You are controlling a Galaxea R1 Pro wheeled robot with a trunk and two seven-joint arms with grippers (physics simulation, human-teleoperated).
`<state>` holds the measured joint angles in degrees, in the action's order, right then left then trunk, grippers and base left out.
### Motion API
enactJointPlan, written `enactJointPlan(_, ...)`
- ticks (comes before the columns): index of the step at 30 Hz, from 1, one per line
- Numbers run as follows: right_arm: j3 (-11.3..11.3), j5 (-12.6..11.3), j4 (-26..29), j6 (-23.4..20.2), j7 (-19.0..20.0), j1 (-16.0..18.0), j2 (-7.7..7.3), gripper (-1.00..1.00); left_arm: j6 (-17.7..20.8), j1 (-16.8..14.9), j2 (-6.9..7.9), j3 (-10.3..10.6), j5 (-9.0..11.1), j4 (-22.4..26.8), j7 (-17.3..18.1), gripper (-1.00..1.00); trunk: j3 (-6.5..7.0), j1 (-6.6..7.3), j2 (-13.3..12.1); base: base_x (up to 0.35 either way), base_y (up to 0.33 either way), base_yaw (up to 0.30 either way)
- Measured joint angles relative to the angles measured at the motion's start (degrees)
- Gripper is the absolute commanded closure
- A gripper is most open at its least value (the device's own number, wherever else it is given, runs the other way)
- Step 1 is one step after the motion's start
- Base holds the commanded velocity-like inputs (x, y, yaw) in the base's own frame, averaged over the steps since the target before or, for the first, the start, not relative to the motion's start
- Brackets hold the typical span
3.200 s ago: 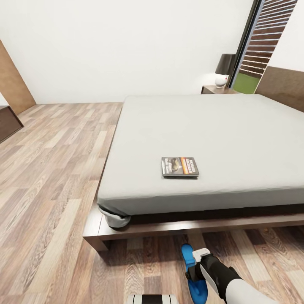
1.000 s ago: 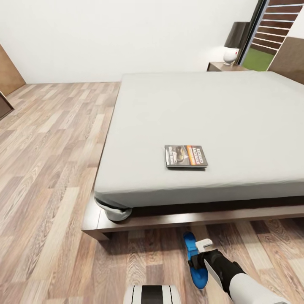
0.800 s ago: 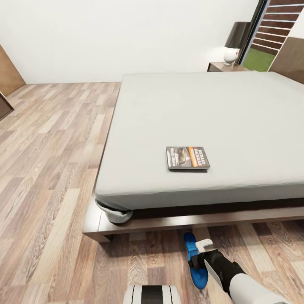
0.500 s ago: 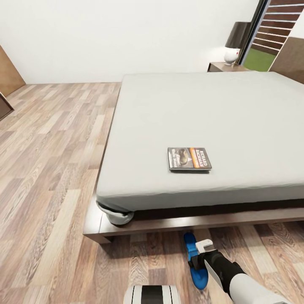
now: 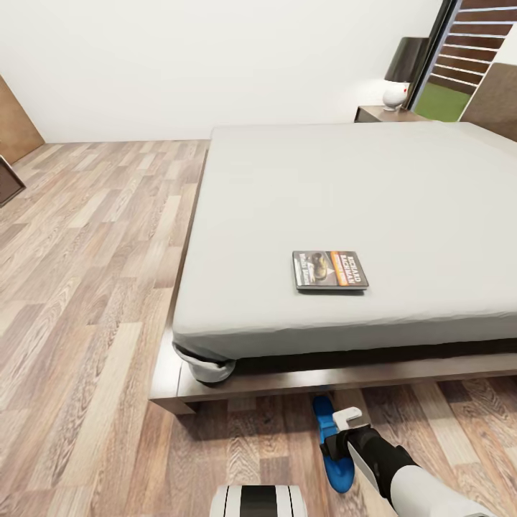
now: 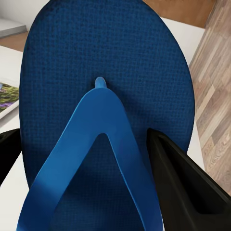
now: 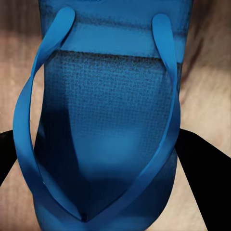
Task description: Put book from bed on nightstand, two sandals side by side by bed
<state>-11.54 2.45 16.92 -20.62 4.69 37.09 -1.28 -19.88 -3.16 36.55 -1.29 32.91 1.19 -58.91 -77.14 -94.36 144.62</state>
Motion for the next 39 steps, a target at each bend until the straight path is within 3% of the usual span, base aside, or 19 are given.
enactJointPlan(18, 0.0, 0.1, -0.1, 1.8, 0.0, 0.0, -0.09, 1.0, 0.0, 0.0, -0.08, 0.0, 0.0, 0.0, 0.0, 1.0, 0.0, 0.0, 0.0, 0.009, 0.016, 0.0)
enactJointPlan(34, 0.0, 0.0, 0.3, 2.2, 0.0, 0.0, 0.02, 1.0, 0.1, 0.0, -0.08, 0.0, 0.0, 0.0, 0.0, 1.0, -3.54, -0.42, 0.2, 0.0, 0.0, 0.0)
enactJointPlan(39, 0.1, 0.0, 0.5, 3.0, 0.0, 0.0, 0.05, 1.0, 0.1, 0.0, 0.0, 0.0, 0.0, -0.1, -0.1, 1.0, -3.55, -0.41, 0.2, 0.0, 0.0, 0.0)
